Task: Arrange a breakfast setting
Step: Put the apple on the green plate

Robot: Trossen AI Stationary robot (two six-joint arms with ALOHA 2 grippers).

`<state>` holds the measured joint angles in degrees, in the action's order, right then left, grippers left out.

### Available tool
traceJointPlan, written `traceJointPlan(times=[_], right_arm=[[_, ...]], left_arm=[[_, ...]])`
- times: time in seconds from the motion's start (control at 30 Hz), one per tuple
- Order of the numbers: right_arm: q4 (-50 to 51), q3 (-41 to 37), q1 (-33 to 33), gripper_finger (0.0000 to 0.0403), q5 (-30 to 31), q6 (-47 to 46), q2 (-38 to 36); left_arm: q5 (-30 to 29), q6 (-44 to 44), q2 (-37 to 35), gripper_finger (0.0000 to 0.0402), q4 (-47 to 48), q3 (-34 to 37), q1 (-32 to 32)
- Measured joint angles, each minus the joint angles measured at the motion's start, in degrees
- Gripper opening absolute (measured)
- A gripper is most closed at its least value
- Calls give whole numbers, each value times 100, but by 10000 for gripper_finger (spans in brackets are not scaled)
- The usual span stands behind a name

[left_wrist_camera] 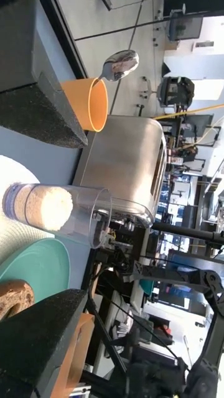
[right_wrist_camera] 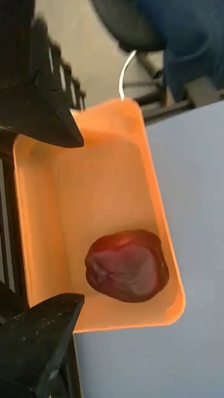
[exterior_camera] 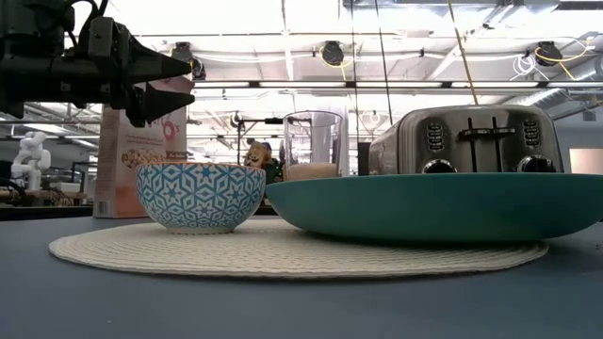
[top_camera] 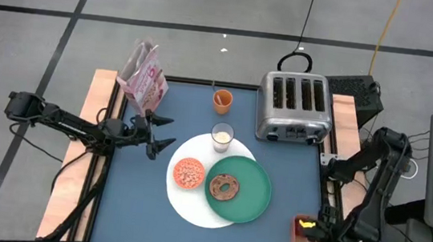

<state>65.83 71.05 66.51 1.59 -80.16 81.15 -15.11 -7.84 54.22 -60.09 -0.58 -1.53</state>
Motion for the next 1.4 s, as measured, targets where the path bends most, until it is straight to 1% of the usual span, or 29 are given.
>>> traceJointPlan(times=[0.23, 0.7, 0.8, 0.93, 1.03, 1.13, 1.4], right_arm=[[22, 0, -1, 393, -3, 776, 628], [55, 0, -1, 393, -12, 1082, 1589], [67, 0, -8, 393, -67, 1082, 1637], [211, 2, -14, 393, -464, 1082, 1645], [362, 2, -12, 393, -619, 1084, 1646], [478, 2, -19, 393, -578, 1084, 1650], [466, 2, -41, 393, -116, 1082, 1650]], left_arm=[[0, 0, 0, 390, 1, 0, 1], [0, -20, 0, 390, 1, 0, 1], [0, -46, 0, 390, -1, 0, 2], [0, -133, 0, 390, 1, 0, 2], [0, -136, -2, 390, 1, 0, 1], [0, -138, 0, 390, 1, 0, 2], [0, -144, 0, 390, 1, 0, -1]])
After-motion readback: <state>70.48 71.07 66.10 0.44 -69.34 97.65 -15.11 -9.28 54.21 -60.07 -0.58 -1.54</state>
